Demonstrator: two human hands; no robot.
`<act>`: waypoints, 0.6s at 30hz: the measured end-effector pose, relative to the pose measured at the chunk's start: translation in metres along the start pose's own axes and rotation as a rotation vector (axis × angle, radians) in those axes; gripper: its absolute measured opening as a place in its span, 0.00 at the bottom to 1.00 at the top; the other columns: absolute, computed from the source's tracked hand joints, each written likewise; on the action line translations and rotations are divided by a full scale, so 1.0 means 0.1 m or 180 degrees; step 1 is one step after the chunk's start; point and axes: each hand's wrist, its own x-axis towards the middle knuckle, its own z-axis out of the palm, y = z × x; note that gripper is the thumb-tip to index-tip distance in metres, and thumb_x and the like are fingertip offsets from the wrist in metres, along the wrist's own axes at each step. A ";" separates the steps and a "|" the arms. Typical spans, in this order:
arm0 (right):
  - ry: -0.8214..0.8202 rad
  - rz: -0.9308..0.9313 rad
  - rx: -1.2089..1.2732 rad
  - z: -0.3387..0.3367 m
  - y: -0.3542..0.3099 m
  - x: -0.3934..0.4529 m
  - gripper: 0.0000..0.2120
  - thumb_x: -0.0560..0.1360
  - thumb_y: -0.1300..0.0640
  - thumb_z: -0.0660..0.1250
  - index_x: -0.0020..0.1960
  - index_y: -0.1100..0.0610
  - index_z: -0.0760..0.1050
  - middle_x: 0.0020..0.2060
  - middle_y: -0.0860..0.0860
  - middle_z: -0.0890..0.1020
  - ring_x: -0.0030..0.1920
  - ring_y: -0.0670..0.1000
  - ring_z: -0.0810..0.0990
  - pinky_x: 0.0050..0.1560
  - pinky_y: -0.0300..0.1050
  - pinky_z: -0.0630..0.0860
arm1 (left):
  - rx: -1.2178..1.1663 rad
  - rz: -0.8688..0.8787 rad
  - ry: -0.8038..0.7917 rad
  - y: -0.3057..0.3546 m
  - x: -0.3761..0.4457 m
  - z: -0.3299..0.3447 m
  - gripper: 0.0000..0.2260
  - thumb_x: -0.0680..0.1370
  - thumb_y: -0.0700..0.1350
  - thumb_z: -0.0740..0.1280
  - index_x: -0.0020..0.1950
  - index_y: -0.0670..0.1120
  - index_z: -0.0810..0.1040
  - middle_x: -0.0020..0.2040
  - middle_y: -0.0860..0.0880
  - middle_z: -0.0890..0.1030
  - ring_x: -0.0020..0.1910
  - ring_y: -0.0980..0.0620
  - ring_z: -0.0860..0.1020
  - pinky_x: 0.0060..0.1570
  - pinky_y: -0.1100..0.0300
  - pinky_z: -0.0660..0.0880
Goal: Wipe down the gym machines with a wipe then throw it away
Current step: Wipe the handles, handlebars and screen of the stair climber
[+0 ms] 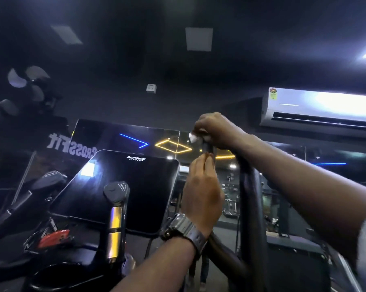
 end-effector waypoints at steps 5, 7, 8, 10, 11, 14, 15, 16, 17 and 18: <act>0.0085 0.0088 -0.0283 -0.18 0.13 0.13 0.09 0.72 0.61 0.70 0.52 0.56 0.82 0.48 0.56 0.81 0.50 0.57 0.80 0.50 0.51 0.77 | 0.0041 -0.0036 0.0059 -0.03 -0.01 0.00 0.23 0.75 0.33 0.67 0.70 0.37 0.71 0.66 0.40 0.76 0.67 0.45 0.73 0.67 0.62 0.63; 0.0020 0.0415 -0.0360 -0.16 0.24 0.28 0.11 0.73 0.63 0.66 0.52 0.55 0.82 0.50 0.56 0.82 0.51 0.59 0.80 0.51 0.51 0.78 | -0.0002 -0.0049 0.0018 -0.03 -0.01 0.00 0.22 0.77 0.34 0.67 0.71 0.37 0.70 0.67 0.41 0.75 0.68 0.46 0.72 0.68 0.63 0.60; -0.0118 0.0508 -0.0347 -0.17 0.27 0.33 0.11 0.73 0.62 0.64 0.52 0.54 0.82 0.50 0.55 0.82 0.52 0.58 0.80 0.52 0.50 0.78 | -0.0020 -0.0044 0.0014 -0.03 -0.02 0.00 0.22 0.77 0.34 0.66 0.71 0.37 0.70 0.67 0.41 0.75 0.68 0.46 0.71 0.68 0.64 0.59; -0.0472 0.0582 -0.0226 -0.19 0.29 0.41 0.12 0.75 0.61 0.63 0.52 0.51 0.82 0.50 0.52 0.83 0.51 0.55 0.81 0.52 0.49 0.78 | -0.0044 -0.0025 0.0009 -0.04 -0.01 0.00 0.22 0.78 0.36 0.66 0.72 0.38 0.69 0.68 0.42 0.74 0.69 0.48 0.70 0.68 0.65 0.58; -0.0664 0.0585 -0.0196 -0.22 0.28 0.43 0.12 0.75 0.61 0.63 0.52 0.50 0.82 0.49 0.50 0.83 0.50 0.53 0.80 0.51 0.47 0.77 | -0.0053 -0.0012 -0.0002 -0.04 -0.02 0.00 0.22 0.78 0.36 0.66 0.72 0.38 0.69 0.69 0.43 0.74 0.69 0.48 0.70 0.68 0.66 0.58; -0.0968 0.0750 -0.0200 -0.30 0.25 0.51 0.10 0.76 0.60 0.64 0.52 0.51 0.82 0.46 0.51 0.83 0.44 0.51 0.79 0.45 0.43 0.74 | -0.0085 -0.0021 -0.0025 -0.04 -0.01 -0.01 0.22 0.78 0.36 0.66 0.72 0.38 0.70 0.68 0.42 0.75 0.69 0.47 0.71 0.68 0.66 0.59; -0.1014 0.0876 -0.0194 -0.29 0.23 0.54 0.08 0.75 0.59 0.66 0.50 0.52 0.82 0.45 0.51 0.83 0.42 0.51 0.79 0.43 0.43 0.75 | -0.0082 -0.0040 -0.0022 -0.03 -0.01 -0.01 0.22 0.78 0.35 0.66 0.71 0.37 0.70 0.68 0.41 0.75 0.69 0.47 0.71 0.68 0.65 0.59; -0.1093 0.0955 -0.0199 -0.29 0.18 0.55 0.07 0.73 0.58 0.68 0.48 0.52 0.83 0.43 0.51 0.84 0.40 0.51 0.80 0.42 0.43 0.77 | -0.0073 -0.0056 -0.0025 -0.03 -0.01 -0.01 0.22 0.78 0.35 0.66 0.71 0.37 0.70 0.68 0.41 0.75 0.69 0.46 0.71 0.68 0.65 0.60; -0.1175 0.0966 -0.0199 -0.27 0.14 0.57 0.05 0.71 0.57 0.71 0.46 0.52 0.83 0.41 0.51 0.84 0.40 0.50 0.80 0.43 0.44 0.78 | -0.0074 -0.0078 -0.0024 -0.02 -0.01 -0.01 0.22 0.78 0.35 0.66 0.72 0.37 0.69 0.68 0.41 0.74 0.70 0.46 0.71 0.68 0.65 0.61; -0.1270 0.0889 -0.0240 -0.27 0.08 0.58 0.06 0.69 0.56 0.72 0.45 0.53 0.83 0.40 0.50 0.84 0.40 0.49 0.80 0.43 0.44 0.78 | -0.0080 -0.0103 -0.0018 -0.02 -0.01 -0.01 0.22 0.78 0.36 0.66 0.72 0.37 0.69 0.69 0.41 0.74 0.70 0.46 0.70 0.68 0.65 0.62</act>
